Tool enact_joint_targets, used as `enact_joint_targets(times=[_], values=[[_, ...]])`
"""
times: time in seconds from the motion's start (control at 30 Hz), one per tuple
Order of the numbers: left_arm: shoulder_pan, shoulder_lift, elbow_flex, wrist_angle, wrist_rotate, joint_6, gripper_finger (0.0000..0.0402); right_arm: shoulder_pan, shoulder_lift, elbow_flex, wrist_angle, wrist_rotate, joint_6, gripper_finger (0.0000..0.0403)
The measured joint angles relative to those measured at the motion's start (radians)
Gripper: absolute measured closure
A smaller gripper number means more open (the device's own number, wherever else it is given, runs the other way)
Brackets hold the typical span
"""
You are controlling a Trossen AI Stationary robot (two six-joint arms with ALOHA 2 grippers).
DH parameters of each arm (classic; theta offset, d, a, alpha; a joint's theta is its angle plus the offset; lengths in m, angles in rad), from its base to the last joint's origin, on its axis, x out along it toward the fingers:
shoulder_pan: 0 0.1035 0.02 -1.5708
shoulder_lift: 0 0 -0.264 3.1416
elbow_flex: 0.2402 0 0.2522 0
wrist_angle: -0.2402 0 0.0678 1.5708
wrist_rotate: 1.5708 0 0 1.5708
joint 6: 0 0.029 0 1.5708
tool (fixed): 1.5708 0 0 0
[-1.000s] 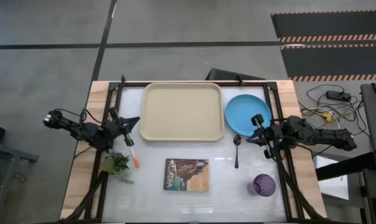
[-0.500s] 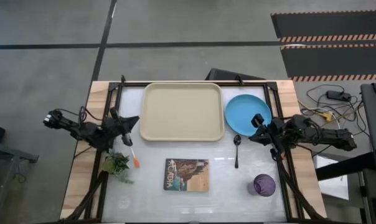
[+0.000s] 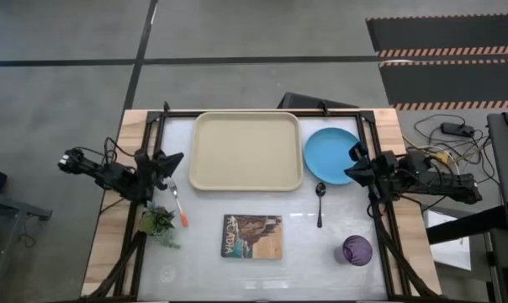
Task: Pick and place plate/cup/fork/spoon on tray
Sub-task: Put the orange fork on the light brown tray
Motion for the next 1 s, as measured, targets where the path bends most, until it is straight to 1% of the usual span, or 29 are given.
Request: enact_joint_targets(times=[0.1,0.23,0.47,0.6,0.67,0.77,0.9,1.0], values=[[0.000,0.030,0.006,0.038,0.000,-0.011,0.0402,0.000,0.000,0.005,0.016,0.000,-0.032,0.0394],[0.000,0.117,0.050,0.031,-0.038,-0.056,0.0402,0.000,0.000,0.005,0.041,0.009,-0.075,0.0394],[0.000,0.370,0.169,0.031,-0.121,-0.166,0.0402,0.000,0.000,0.023,0.076,0.019,-0.134,0.0394],[0.000,0.514,0.249,0.021,-0.128,-0.264,0.0402,0.000,0.000,0.031,0.076,0.041,-0.167,0.0394],[0.000,0.581,0.302,-0.041,-0.128,-0.327,0.0402,0.000,0.000,0.036,0.075,0.056,-0.191,0.0394],[0.000,0.673,0.395,-0.188,-0.120,-0.455,0.0402,0.000,0.000,0.044,0.075,0.101,-0.245,0.0394],[0.000,0.766,0.521,-0.475,-0.071,-0.676,0.0402,0.000,0.000,0.056,0.075,0.162,-0.307,0.0394],[0.001,0.815,0.628,-0.720,-0.016,-0.891,0.0402,0.000,0.000,0.068,0.074,0.170,-0.344,0.0394]])
